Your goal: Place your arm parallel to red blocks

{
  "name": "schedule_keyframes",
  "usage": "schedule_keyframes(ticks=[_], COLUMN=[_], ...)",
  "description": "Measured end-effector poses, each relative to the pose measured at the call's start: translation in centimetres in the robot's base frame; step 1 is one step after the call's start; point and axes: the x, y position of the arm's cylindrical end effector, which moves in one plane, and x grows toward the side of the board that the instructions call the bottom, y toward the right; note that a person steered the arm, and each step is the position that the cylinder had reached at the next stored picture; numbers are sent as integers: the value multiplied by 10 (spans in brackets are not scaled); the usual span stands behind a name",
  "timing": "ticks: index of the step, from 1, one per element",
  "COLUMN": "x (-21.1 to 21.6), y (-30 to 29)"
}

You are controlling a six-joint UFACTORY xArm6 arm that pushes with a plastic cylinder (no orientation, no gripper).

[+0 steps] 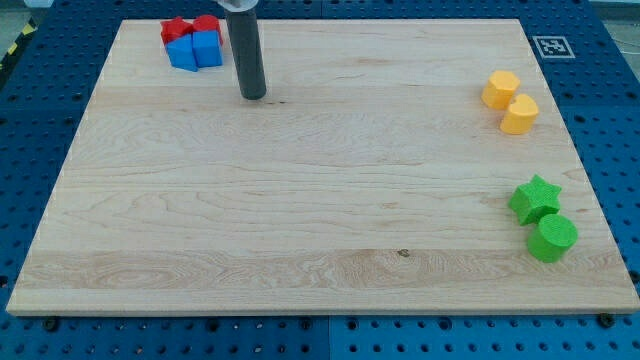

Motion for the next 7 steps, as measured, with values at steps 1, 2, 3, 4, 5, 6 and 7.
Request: schedule_keyframes(ticks=[1, 2, 3, 4, 5, 6, 7], x=[-8, -22, -26, -31, -32, -35, -35], y=[0, 1, 1, 1, 11, 27, 50])
